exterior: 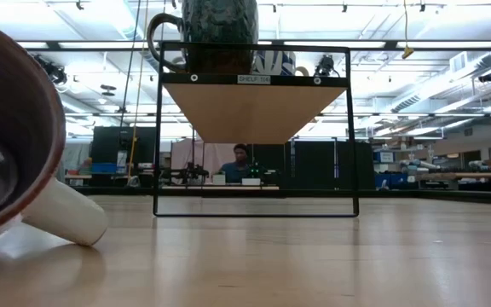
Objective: Place coffee mugs
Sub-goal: Put the purple-white mug on the shelf
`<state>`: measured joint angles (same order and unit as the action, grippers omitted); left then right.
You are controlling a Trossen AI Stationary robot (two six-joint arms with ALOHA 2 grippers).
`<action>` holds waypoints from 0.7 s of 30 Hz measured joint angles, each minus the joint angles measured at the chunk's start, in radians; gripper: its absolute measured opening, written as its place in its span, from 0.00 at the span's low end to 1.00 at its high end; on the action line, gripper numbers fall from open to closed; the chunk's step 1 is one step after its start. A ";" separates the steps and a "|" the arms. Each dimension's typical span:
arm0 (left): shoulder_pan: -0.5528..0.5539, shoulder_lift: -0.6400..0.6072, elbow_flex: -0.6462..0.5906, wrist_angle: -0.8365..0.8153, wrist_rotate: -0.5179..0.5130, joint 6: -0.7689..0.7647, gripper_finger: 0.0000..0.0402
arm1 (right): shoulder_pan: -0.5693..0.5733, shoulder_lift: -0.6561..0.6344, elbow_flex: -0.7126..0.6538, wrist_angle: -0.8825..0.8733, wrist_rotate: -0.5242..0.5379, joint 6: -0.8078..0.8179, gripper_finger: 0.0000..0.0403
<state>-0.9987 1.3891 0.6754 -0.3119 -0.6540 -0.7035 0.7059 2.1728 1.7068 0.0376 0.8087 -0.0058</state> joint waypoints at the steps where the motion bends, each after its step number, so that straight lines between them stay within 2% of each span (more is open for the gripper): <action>1: -0.002 0.000 0.000 0.000 0.000 0.001 0.52 | 0.000 0.000 0.012 -0.020 -0.010 -0.002 0.55; 6: -0.005 0.000 0.000 0.000 -0.004 0.011 0.52 | -0.015 0.007 0.006 -0.024 -0.130 -0.011 0.55; 10: -0.002 0.000 0.000 -0.005 -0.015 0.017 0.52 | -0.030 0.082 0.006 0.030 -0.165 -0.049 0.55; 15: -0.002 0.000 0.000 -0.005 -0.015 0.019 0.52 | -0.035 0.178 0.045 0.131 -0.119 -0.147 0.55; 21: -0.002 0.000 0.000 0.001 -0.005 0.019 0.52 | -0.036 0.250 0.168 0.071 -0.061 -0.179 0.56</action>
<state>-1.0007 1.3888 0.6750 -0.3110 -0.6591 -0.6846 0.6701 2.4229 1.8745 0.1090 0.7480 -0.1844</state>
